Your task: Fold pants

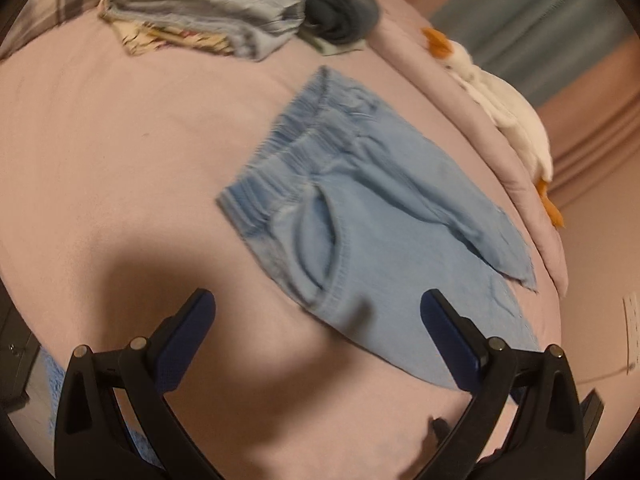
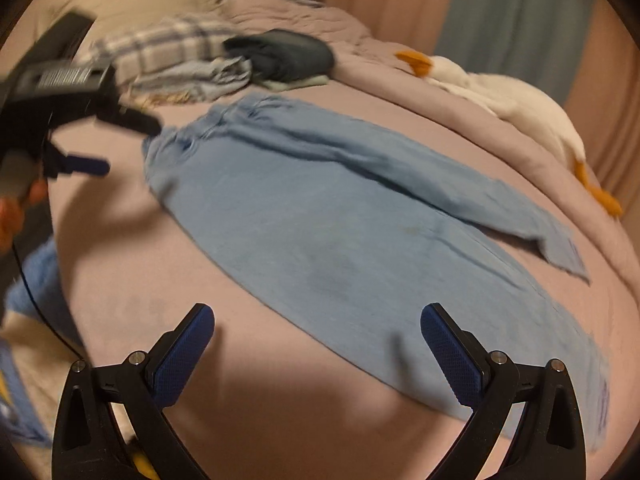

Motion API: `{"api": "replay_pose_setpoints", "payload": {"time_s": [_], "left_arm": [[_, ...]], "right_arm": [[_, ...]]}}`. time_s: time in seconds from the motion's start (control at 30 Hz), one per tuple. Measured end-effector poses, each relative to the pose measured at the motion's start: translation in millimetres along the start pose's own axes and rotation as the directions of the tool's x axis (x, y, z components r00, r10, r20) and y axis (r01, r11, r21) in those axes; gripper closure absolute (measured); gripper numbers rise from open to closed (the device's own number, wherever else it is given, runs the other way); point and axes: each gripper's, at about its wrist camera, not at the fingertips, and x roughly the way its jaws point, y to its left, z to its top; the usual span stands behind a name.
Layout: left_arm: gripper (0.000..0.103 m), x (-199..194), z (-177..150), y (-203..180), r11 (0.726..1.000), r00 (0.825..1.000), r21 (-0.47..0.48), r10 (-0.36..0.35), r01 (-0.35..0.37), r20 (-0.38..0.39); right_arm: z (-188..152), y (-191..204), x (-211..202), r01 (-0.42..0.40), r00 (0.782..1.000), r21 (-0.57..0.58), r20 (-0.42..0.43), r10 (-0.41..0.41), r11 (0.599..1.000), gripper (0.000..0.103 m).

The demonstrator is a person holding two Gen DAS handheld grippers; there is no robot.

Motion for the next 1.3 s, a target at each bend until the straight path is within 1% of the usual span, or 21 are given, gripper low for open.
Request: {"api": "replay_pose_setpoints", "payload": {"time_s": [0.07,0.17,0.23,0.3,0.4,0.47,0.53,0.6,0.67,0.73,0.8,0.83,0.87,0.9,0.93,1.0,1.13,1.17,1.2,1.27,1.3], "left_arm": [[0.001,8,3,7,1.000,1.000,-0.016,-0.009,0.009,-0.005],[0.001,9,7,9,1.000,0.999,-0.011,-0.026,0.026,0.020],[0.001,11,11,8,1.000,0.999,0.001,-0.024,0.024,0.024],[0.001,16,18,10,1.000,0.999,-0.007,-0.027,0.027,0.037],[0.003,20,28,16,0.998,0.998,-0.051,-0.038,0.041,0.053],[0.008,22,34,21,0.996,0.998,-0.086,-0.031,0.035,0.046],[0.021,20,38,25,0.994,0.999,-0.110,-0.009,0.013,0.035],[0.041,17,42,32,0.991,1.000,-0.131,0.008,-0.005,0.028],[0.052,15,44,42,0.988,1.000,-0.152,-0.009,0.013,0.026],[0.057,15,44,46,0.985,0.999,-0.167,-0.042,0.045,0.019],[0.063,13,44,48,0.986,0.999,-0.159,-0.050,0.051,0.014],[0.064,11,43,47,0.986,0.998,-0.156,-0.053,0.055,0.017],[0.066,9,43,47,0.986,0.998,-0.153,-0.061,0.064,0.023],[0.070,6,42,47,0.987,0.998,-0.145,-0.064,0.068,0.029],[0.070,3,41,47,0.988,0.997,-0.139,-0.065,0.070,0.035],[0.070,-1,41,48,0.987,0.995,-0.133,-0.087,0.092,0.042],[0.070,-9,38,46,0.987,0.994,-0.124,-0.101,0.106,0.046],[0.077,-14,36,45,0.989,0.994,-0.112,-0.093,0.098,0.050],[0.088,-17,36,43,0.993,0.996,-0.092,-0.067,0.072,0.061],[0.088,-22,38,45,0.998,0.995,-0.054,0.024,-0.018,0.097],[0.088,-22,40,50,0.997,0.993,-0.055,0.061,-0.055,0.097]], "right_arm": [[1,4,15,0.021,1.000,-0.054,0.000,-0.021,0.998,0.001],[3,12,27,0.076,0.996,-0.111,0.063,-0.069,0.991,0.001],[10,13,34,0.099,0.991,-0.122,0.103,-0.087,0.988,0.001],[18,8,40,0.103,0.990,-0.119,0.107,-0.090,0.988,0.001],[28,6,45,0.108,0.989,-0.097,0.114,-0.097,0.989,0.001],[35,6,49,0.114,0.988,-0.088,0.118,-0.103,0.990,0.001],[42,6,52,0.117,0.987,-0.085,0.116,-0.106,0.990,0.001],[46,9,51,0.109,0.988,-0.090,0.121,-0.098,0.990,0.012],[38,30,47,0.106,0.988,-0.116,0.128,-0.091,0.988,0.022],[37,43,46,0.131,0.985,-0.167,0.135,-0.109,0.977,0.030],[38,50,48,0.131,0.986,-0.193,0.127,-0.107,0.973,0.047],[39,54,48,0.122,0.988,-0.202,0.120,-0.099,0.972,0.052],[41,57,49,0.116,0.989,-0.211,0.113,-0.094,0.971,0.063],[41,60,49,0.108,0.991,-0.220,0.104,-0.087,0.970,0.076],[42,63,49,0.091,0.993,-0.229,0.096,-0.070,0.969,0.082],[41,70,48,0.102,0.992,-0.256,0.093,-0.080,0.961,0.087],[44,70,43,0.075,0.996,-0.257,0.065,-0.060,0.963,0.092],[44,70,41,0.073,0.996,-0.255,0.061,-0.059,0.964,0.093],[45,70,36,0.068,0.997,-0.251,0.059,-0.055,0.965,0.093],[45,71,31,0.060,0.997,-0.252,0.054,-0.048,0.966,0.094],[46,71,30,0.055,0.998,-0.249,0.051,-0.043,0.967,0.094]]}}
